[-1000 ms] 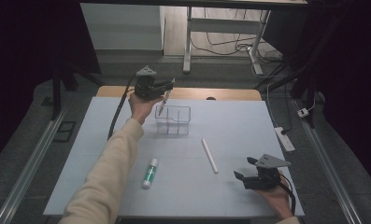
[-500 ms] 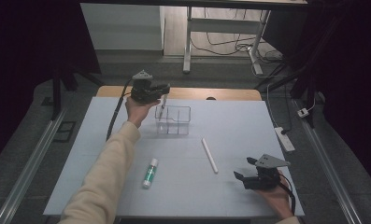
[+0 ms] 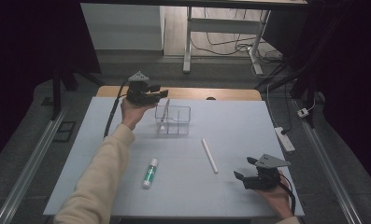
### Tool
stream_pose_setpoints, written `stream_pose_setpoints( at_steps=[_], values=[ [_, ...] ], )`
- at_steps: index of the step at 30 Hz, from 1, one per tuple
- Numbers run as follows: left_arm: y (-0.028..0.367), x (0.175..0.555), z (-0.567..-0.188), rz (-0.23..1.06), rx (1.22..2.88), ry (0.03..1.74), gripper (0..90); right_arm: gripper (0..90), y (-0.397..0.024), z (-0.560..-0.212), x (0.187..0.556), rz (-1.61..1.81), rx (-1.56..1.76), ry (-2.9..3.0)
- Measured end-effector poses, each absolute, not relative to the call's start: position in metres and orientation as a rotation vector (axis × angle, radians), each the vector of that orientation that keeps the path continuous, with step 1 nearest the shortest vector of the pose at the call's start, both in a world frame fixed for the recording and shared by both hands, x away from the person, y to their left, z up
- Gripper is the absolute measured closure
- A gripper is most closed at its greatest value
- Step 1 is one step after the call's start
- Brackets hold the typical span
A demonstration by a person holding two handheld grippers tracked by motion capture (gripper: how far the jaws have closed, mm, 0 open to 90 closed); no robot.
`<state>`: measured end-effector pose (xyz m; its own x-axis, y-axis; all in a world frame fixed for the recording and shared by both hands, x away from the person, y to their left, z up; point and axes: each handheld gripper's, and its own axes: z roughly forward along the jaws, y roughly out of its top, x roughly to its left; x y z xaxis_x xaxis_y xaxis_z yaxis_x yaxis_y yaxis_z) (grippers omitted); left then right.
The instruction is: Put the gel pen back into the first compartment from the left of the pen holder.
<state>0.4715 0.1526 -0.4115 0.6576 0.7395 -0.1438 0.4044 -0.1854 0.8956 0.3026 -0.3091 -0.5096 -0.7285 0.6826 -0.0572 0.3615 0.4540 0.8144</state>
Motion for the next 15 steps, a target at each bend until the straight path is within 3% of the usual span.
stream_pose_setpoints(
  at_steps=[15],
  values=[
    [0.163,0.444,-0.412,0.401,1.913,0.881,43.8,19.6,-0.310,-0.509,0.302,1.169,0.888,2.323]
  ],
)
